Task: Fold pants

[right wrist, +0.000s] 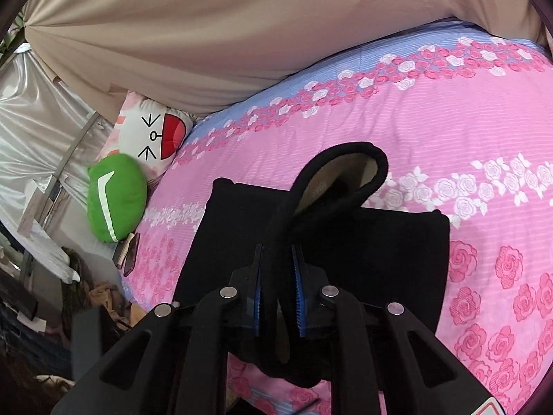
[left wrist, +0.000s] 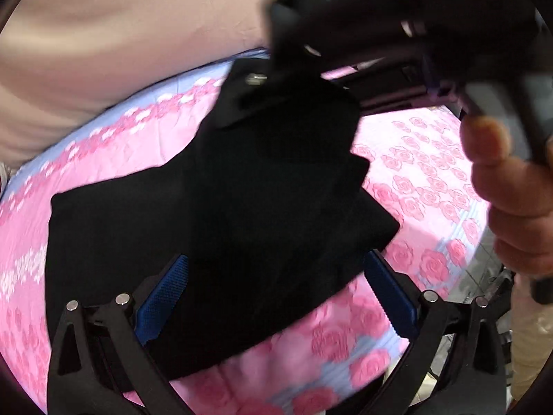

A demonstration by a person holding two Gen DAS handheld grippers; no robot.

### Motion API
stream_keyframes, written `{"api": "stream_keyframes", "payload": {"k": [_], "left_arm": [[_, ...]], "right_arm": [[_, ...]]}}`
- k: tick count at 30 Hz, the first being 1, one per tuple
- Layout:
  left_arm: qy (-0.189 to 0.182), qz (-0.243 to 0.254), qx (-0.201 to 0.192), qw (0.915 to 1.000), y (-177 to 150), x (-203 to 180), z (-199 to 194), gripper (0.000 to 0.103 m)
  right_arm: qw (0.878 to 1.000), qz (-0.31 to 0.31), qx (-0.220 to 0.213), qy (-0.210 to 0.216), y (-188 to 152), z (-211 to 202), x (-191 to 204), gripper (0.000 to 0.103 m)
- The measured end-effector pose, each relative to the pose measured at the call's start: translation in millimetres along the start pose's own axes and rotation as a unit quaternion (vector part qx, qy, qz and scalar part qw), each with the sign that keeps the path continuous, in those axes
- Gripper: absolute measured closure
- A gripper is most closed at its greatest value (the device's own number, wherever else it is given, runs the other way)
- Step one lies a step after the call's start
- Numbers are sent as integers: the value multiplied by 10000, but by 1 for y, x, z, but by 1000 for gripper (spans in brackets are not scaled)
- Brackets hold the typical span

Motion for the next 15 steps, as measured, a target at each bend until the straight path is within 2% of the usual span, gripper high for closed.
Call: {"api": "stream_keyframes", "payload": {"k": [1,2,3,4,5,6,7,10,12,13,15], "left_arm": [[47,8,60,10000,0,1,6,8],[100,-51,127,9999,0,3,13,17],[177,-124,158,9996,0,8,16,40],[196,-234,174,9994,1,14,19,54],[95,-354,182,9992,2,19,19,58],[-41,-564,174,9982,4,27,18,72],[-95,-684,191,9974,5,33,16,84],[-536,-1268,133,9904,11,65,0,86],[-565,-1595,-78,9855,18,94,-23,86],[-571,-1733,-180,9830,22,106,-34,86],[-528,-2114,-491,9747,28,144,-68,86]], "right_arm": [[10000,5,11,-15,0,-1,-1,88],[10000,4,18,-48,0,0,-2,88],[10000,19,30,-70,0,-1,-3,86],[10000,48,40,-77,-1,-2,-6,84],[9999,80,9,-133,-2,-4,-10,83],[9998,97,-57,-166,-2,-8,-14,78],[9996,139,-167,-198,-2,-15,-18,68],[9980,53,-574,-249,-3,-41,-22,53],[9937,-213,-830,-727,-10,-58,-25,48],[9883,-460,-920,-1127,-16,-63,-26,48],[9776,-888,-909,-1678,-29,-60,-21,48]]}}
Point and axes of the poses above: each gripper's, at about its wrist camera, not at the fingertips, and z roughly the way its jaws point, x to its left, y to its top, the point moved 8 cm from there along z, roughly the way its jaws point, and after that the axes turned 3 degrees about -x, right-handed, at the moved point
